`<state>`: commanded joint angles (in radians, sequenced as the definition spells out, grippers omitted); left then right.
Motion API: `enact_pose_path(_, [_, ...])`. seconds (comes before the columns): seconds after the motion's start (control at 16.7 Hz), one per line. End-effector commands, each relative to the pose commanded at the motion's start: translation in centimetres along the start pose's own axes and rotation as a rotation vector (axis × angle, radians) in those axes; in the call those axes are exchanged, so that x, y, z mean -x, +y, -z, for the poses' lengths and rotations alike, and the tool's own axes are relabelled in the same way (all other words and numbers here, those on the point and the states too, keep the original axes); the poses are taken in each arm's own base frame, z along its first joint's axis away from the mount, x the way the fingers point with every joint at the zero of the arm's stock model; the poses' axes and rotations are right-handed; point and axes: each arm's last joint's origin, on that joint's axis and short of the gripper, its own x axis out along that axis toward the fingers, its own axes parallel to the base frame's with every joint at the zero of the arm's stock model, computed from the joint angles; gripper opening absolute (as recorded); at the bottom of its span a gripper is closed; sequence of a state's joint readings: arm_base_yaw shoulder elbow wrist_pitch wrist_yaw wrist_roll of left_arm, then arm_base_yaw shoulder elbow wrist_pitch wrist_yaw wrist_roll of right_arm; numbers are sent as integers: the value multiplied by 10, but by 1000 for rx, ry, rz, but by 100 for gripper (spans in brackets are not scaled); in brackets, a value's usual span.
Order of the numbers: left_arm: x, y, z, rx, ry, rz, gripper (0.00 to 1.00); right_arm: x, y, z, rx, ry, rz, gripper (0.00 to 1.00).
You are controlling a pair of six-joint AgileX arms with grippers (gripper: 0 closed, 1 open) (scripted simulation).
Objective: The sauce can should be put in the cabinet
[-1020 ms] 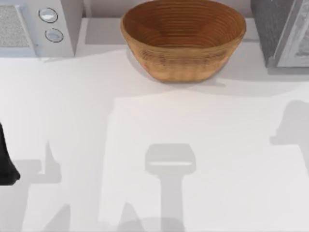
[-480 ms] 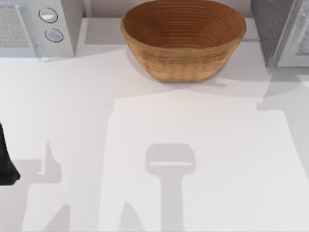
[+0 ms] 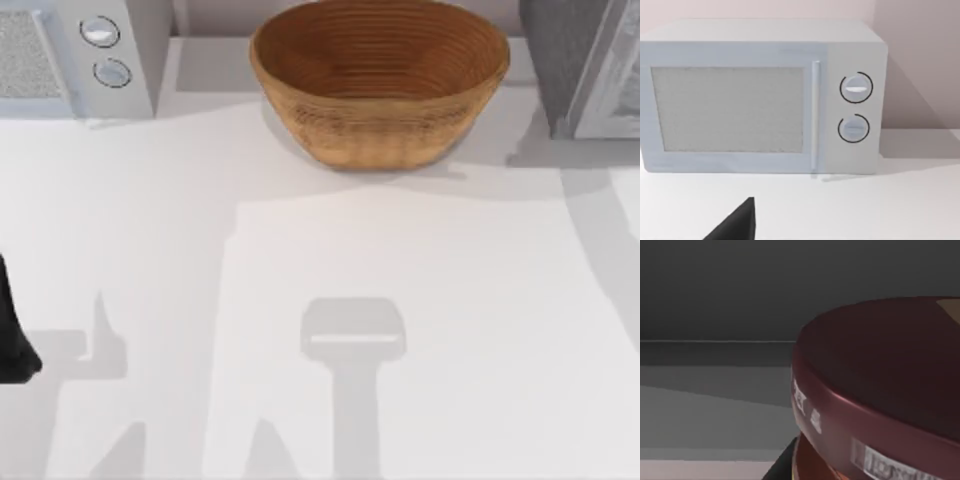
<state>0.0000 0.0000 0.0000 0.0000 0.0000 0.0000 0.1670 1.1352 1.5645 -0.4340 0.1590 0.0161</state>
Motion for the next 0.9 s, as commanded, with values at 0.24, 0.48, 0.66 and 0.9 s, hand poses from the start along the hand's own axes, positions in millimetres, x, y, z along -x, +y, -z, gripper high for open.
enact_pose_path(0.24, [0,0,0,0,0,0,100,-29,10,-24,2,7,1,0])
enact_pose_path(0.48, [0,0,0,0,0,0,100,-39,12,-35,-1,-2,15,0])
enact_pose_path(0.66, [0,0,0,0,0,0,100,-39,12,-35,-1,-2,15,0])
enact_pose_path(0.9, [0,0,0,0,0,0,100,-41,12,-35,-4,-4,14,0])
